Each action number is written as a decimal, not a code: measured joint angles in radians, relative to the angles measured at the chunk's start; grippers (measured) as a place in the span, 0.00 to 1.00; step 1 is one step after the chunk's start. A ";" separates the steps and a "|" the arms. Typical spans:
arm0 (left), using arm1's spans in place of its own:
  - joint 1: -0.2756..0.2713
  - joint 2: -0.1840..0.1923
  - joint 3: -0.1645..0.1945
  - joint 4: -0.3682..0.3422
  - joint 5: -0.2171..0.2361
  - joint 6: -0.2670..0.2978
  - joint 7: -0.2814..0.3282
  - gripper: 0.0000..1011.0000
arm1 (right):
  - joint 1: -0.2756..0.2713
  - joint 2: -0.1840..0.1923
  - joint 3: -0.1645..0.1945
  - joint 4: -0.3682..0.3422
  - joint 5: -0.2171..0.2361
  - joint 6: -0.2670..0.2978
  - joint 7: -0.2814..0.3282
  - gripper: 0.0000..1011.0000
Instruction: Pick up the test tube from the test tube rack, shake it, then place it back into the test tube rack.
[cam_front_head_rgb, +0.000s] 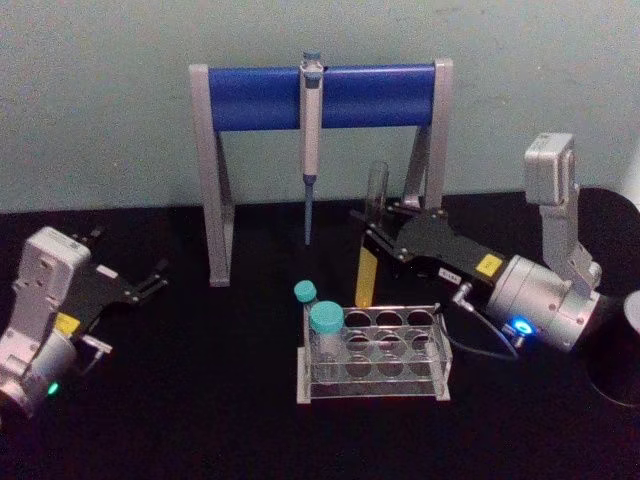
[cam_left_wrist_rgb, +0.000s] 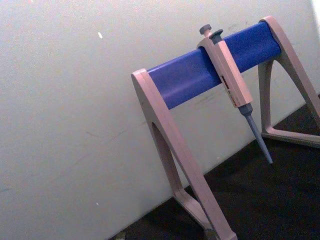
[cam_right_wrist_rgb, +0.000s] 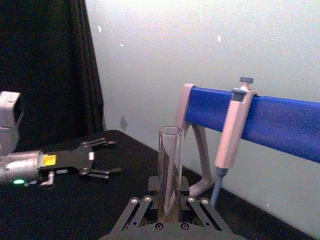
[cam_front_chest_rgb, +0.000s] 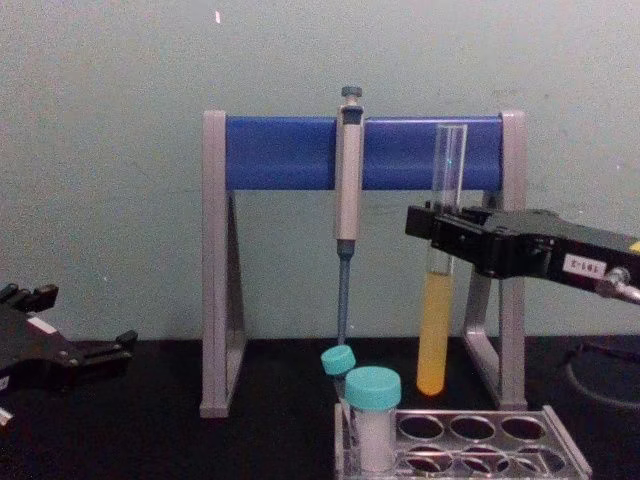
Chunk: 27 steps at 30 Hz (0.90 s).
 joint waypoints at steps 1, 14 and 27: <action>0.000 0.000 0.000 0.000 0.000 0.000 0.000 1.00 | 0.000 0.000 0.000 0.000 0.000 0.000 0.000 0.22; 0.000 0.000 0.000 0.000 0.000 0.000 0.000 1.00 | 0.033 -0.012 0.008 0.060 -0.002 -0.024 -0.032 0.22; 0.000 0.000 0.000 0.000 0.000 0.000 0.000 1.00 | -0.004 0.004 0.036 0.025 -0.005 -0.016 -0.069 0.22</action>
